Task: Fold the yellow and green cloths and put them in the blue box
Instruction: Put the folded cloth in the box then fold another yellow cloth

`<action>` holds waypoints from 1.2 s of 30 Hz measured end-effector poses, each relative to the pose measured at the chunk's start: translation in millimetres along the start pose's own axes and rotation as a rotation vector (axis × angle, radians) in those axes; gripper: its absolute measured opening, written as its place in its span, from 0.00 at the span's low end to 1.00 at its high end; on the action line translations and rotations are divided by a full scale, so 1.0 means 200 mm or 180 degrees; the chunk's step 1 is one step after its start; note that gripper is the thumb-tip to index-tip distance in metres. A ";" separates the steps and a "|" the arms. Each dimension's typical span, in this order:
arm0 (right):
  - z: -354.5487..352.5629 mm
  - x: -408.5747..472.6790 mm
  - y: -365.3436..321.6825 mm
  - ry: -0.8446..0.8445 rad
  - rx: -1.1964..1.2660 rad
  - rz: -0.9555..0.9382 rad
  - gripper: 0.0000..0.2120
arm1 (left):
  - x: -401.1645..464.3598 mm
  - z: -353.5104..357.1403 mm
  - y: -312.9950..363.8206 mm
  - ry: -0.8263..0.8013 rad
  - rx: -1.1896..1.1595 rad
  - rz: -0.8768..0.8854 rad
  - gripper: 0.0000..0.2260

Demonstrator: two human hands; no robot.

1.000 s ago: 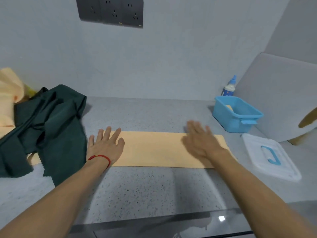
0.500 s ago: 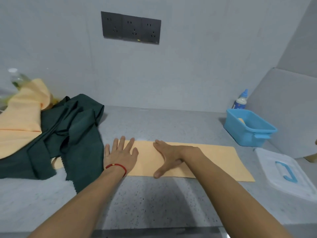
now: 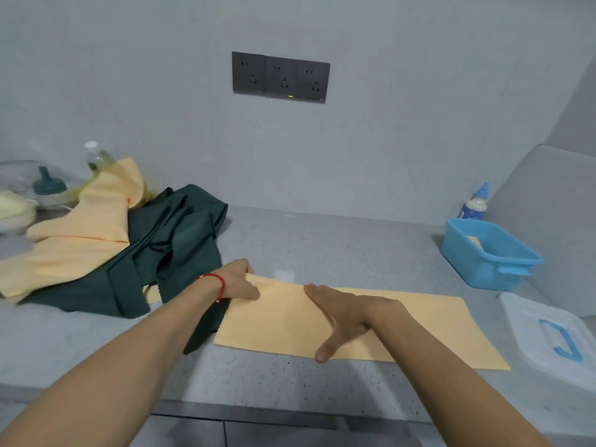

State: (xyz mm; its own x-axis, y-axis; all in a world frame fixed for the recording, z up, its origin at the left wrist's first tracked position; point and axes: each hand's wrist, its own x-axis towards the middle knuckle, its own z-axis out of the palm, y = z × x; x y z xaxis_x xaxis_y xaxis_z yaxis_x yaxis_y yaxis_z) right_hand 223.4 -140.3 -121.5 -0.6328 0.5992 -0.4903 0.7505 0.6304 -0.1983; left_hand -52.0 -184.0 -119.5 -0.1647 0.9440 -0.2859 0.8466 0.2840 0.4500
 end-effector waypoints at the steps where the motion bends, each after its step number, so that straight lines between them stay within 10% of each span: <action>1: 0.01 -0.01 -0.01 0.0061 0.0008 -0.0005 0.71 | -0.02 -0.02 -0.02 -0.0078 -0.0124 0.0021 0.19; 14: 0.08 0.00 -0.14 0.0396 0.0715 -0.0297 0.67 | -0.28 -0.29 0.16 0.0071 -0.1934 0.0368 0.22; 21: 0.15 -0.18 0.06 0.2181 0.3669 -0.0255 0.15 | -0.25 -0.11 0.67 0.0011 -0.1601 0.0425 0.27; 27: 0.24 -0.28 0.17 0.1800 0.4470 0.0301 0.30 | -0.22 0.20 0.87 -0.0145 -0.1712 0.0230 0.34; 32: 0.34 -0.27 0.24 0.2203 0.3767 0.0677 0.16 | -0.24 0.42 0.66 0.0805 -0.0199 0.1422 0.15; 36: 0.37 -0.25 0.27 0.2213 0.3740 0.0642 0.10 | -0.23 0.56 0.58 0.0541 0.0787 0.1962 0.22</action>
State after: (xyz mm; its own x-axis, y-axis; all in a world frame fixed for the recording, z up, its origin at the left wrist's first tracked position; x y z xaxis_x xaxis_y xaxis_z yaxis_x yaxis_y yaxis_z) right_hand 308.9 -173.2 -170.2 -0.1981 0.9695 -0.1442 0.3381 -0.0705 -0.9385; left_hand 110.3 -212.7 -149.6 0.3243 0.9399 0.1063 0.8986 -0.3413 0.2758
